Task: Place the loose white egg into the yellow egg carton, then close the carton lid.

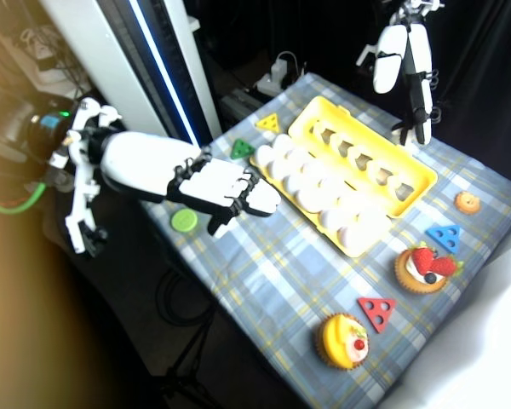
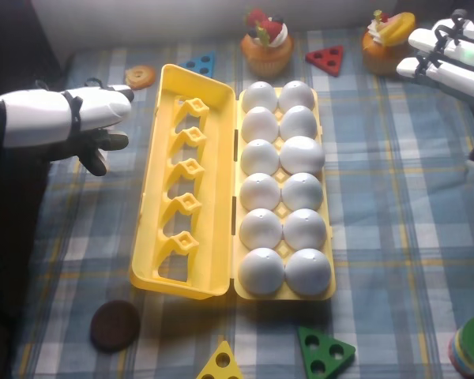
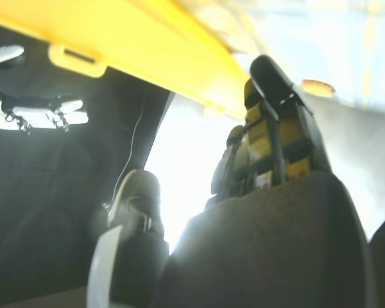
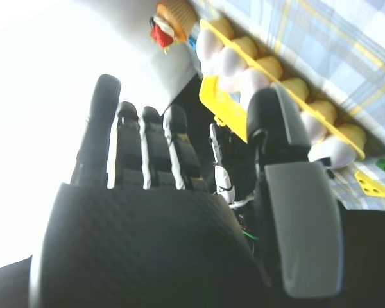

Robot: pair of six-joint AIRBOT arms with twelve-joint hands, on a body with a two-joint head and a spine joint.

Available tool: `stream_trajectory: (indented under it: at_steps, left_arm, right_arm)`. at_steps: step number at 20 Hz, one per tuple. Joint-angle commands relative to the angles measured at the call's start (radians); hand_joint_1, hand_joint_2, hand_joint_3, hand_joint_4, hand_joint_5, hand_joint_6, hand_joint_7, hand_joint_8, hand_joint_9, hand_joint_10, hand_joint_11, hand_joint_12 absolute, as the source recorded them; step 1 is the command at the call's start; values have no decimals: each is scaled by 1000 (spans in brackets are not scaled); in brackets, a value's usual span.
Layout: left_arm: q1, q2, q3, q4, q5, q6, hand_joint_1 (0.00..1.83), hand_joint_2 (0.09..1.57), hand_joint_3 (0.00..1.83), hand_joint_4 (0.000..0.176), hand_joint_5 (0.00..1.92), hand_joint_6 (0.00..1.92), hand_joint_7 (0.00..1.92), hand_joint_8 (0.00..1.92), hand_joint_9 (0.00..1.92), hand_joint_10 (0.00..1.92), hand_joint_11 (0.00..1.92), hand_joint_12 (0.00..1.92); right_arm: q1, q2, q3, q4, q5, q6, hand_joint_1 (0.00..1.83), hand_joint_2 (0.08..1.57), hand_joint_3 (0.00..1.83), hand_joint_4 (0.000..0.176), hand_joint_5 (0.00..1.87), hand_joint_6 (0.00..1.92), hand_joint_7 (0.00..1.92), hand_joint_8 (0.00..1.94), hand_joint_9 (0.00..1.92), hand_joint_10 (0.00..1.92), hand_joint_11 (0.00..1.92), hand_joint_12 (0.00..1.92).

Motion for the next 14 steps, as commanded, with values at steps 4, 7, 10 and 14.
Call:
stream_trajectory:
  at_steps: [4,7,10,14]
  left_arm:
    - [23,-4,0,4,-171,-68,0,1213,0,0,0,0,20,6,542,87,261,1306]
    - [25,-9,-4,40,-205,-113,0,1225,1,3,0,0,4,1,586,97,309,1308]
    - [25,-18,-6,82,-240,-166,0,1260,3,59,0,0,0,0,561,86,318,1340]
    - [26,-25,-7,92,-283,-193,0,1188,0,79,0,0,0,0,587,74,323,1244]
  right_arm:
    - [7,12,-2,-9,118,-7,907,1009,489,0,0,345,45,129,0,397,0,1845]
    - [7,12,-2,-9,118,-7,837,948,677,0,0,393,1,213,0,413,0,1874]
    - [7,14,-1,-9,118,-7,811,928,734,0,0,380,0,260,0,531,0,1869]
    - [7,14,-1,-8,118,-7,925,887,805,0,0,330,0,245,0,383,0,1900]
